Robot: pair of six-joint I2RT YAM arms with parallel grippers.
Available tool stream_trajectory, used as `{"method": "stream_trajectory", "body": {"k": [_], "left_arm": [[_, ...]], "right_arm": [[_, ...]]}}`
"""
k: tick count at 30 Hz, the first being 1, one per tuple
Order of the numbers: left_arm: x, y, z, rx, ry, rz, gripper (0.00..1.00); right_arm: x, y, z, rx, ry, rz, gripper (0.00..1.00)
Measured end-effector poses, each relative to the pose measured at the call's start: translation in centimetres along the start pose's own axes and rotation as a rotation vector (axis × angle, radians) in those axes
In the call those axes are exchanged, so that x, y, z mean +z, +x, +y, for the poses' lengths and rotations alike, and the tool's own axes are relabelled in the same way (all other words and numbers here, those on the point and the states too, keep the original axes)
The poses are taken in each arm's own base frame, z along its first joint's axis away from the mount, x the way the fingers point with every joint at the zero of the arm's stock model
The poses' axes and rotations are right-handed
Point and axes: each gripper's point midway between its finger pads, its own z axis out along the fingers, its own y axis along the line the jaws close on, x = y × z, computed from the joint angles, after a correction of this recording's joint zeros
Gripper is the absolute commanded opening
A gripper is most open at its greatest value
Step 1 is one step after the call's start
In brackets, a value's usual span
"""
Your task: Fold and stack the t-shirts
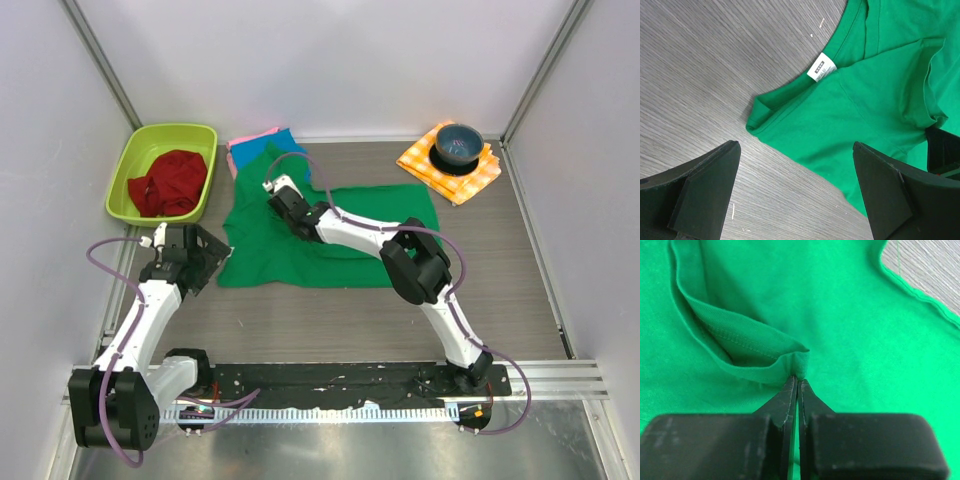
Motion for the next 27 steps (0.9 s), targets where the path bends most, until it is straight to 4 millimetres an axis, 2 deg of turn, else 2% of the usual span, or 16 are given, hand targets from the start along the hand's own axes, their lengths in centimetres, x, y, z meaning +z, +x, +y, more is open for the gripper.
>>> {"method": "stream_trajectory", "body": {"k": [1, 2, 4, 5, 12, 15, 17, 19, 23, 25, 27], "left_arm": [[0.0, 0.0, 0.0, 0.0, 0.001, -0.001, 1.0], [0.0, 0.0, 0.0, 0.0, 0.001, -0.001, 1.0], [0.0, 0.0, 0.0, 0.0, 0.002, -0.001, 1.0], [0.0, 0.0, 0.0, 0.0, 0.002, -0.001, 1.0], [0.1, 0.0, 0.0, 0.002, 0.001, -0.001, 1.0], [0.0, 0.2, -0.1, 0.009, 0.01, 0.006, 1.0], [-0.1, 0.5, -0.4, 0.028, 0.023, 0.016, 1.0], [-0.1, 1.0, -0.9, 0.051, 0.031, 0.03, 1.0], [0.0, 2.5, -3.6, 0.127, 0.076, 0.065, 1.0], [0.3, 3.5, -5.4, 0.175, 0.102, 0.08, 1.0], [0.9, 4.5, -7.2, 0.21, 0.127, 0.097, 1.0]], "right_arm": [[0.1, 0.1, -0.2, 0.01, 0.007, 0.001, 0.01], [0.1, 0.2, -0.4, 0.021, 0.014, 0.003, 0.14], [0.1, 0.5, -0.6, 0.036, 0.022, 0.01, 0.61], [0.0, 0.6, -0.7, 0.049, 0.031, 0.015, 0.97], [-0.4, 1.7, -2.1, 0.092, 0.117, 0.046, 0.98], [-1.8, 2.6, -3.3, 0.103, 0.151, 0.044, 0.99], [-3.7, 3.0, -4.8, 0.113, 0.179, 0.035, 0.99], [-6.0, 2.5, -6.5, 0.138, 0.208, 0.005, 0.99], [-10.8, 1.0, -10.1, 0.248, 0.225, -0.088, 1.0], [-12.6, 1.4, -12.1, 0.314, 0.233, -0.115, 1.0], [-13.9, 2.7, -14.4, 0.37, 0.258, -0.124, 1.0]]}}
